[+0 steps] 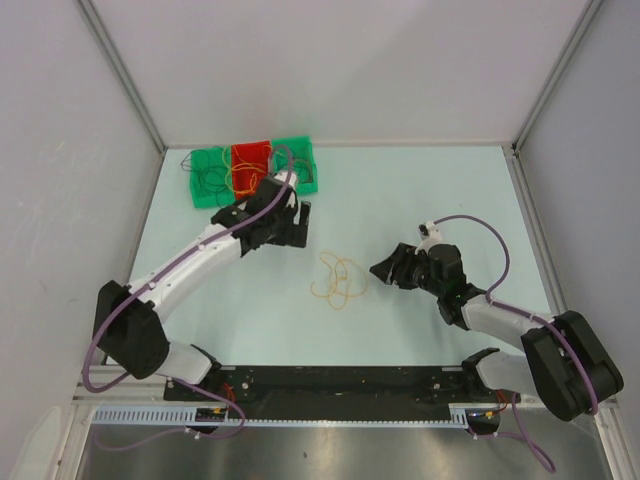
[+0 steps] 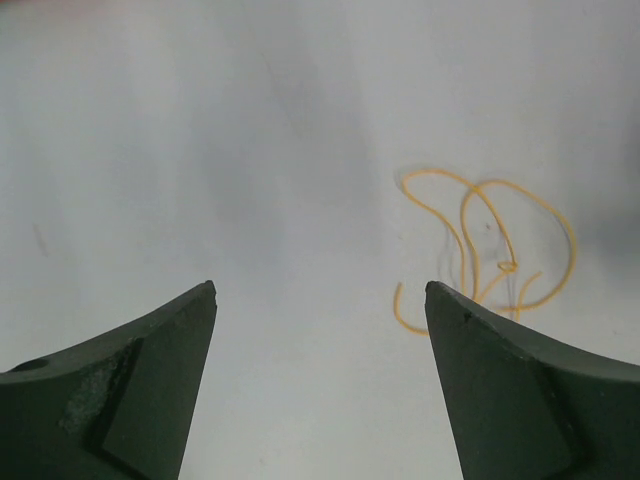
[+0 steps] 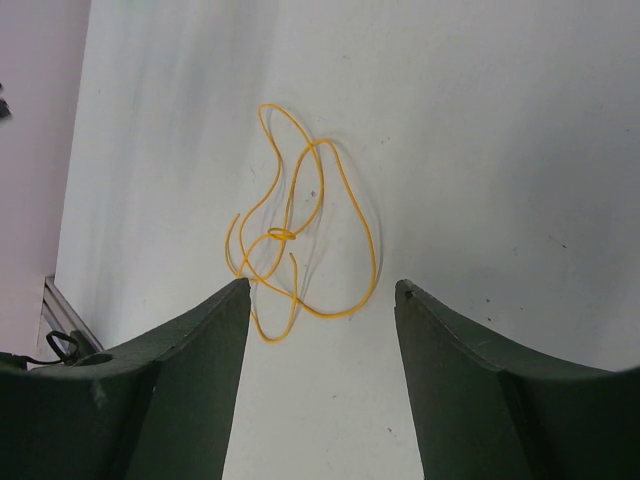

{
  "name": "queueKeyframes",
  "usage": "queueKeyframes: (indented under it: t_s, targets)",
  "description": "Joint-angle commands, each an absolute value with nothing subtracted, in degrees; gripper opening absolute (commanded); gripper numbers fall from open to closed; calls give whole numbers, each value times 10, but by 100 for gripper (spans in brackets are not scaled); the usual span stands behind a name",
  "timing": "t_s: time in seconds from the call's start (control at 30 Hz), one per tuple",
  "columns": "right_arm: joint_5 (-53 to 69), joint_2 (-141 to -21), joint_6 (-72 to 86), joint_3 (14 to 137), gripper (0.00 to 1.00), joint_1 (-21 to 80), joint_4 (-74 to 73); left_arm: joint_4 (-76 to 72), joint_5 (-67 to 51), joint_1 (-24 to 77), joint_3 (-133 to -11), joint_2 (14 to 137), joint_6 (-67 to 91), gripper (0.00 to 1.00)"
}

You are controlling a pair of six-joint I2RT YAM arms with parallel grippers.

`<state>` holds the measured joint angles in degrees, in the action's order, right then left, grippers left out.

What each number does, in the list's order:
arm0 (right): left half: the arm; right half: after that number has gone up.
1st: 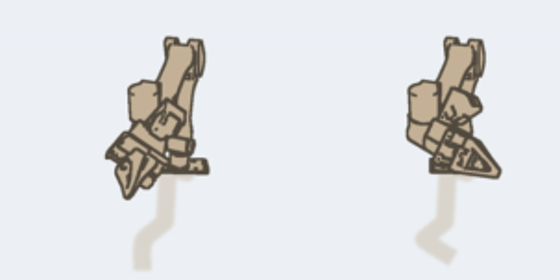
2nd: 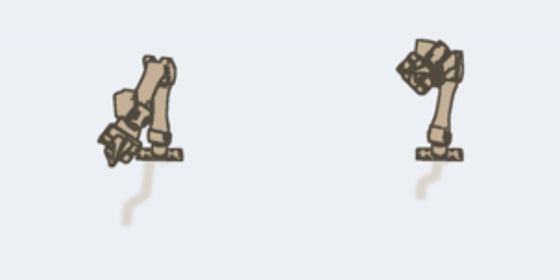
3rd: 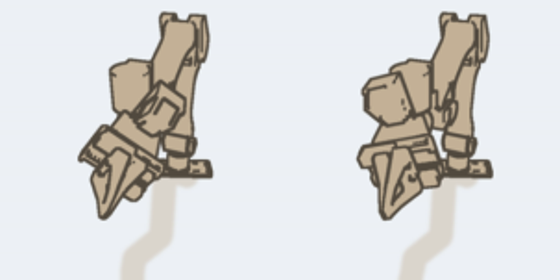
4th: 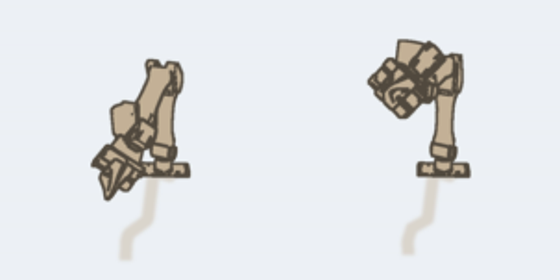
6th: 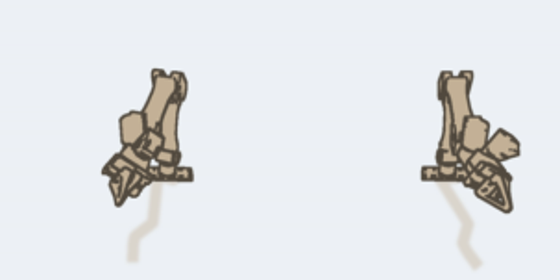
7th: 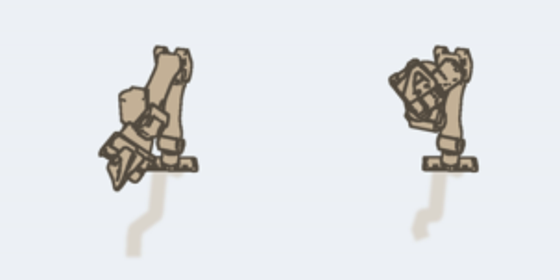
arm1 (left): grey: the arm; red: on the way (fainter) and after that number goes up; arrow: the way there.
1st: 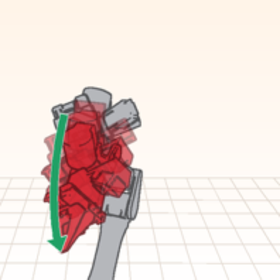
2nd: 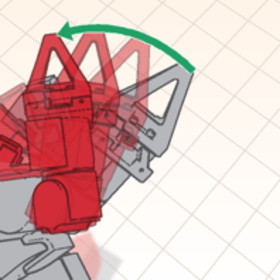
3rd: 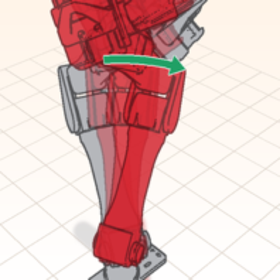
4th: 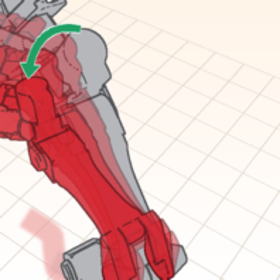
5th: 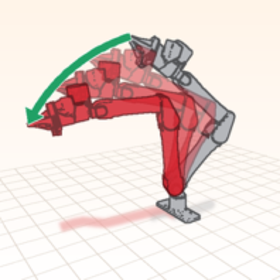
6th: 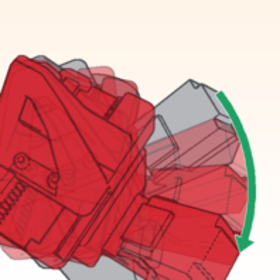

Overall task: Untangle the cables
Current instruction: Pick up the cable at the center of the board.

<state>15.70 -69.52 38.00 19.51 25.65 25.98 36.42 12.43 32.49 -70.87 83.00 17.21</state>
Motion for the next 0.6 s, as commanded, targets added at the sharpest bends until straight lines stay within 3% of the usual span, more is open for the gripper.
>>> queueKeyframes:
  t_s: [0.0,0.57]
  targets:
    - [146,-682,387,196,64,254,267,301,54,356,-632,797,241,89]
    - [138,-671,390,191,64,253,261,152,-34,394,-524,858,342,73]
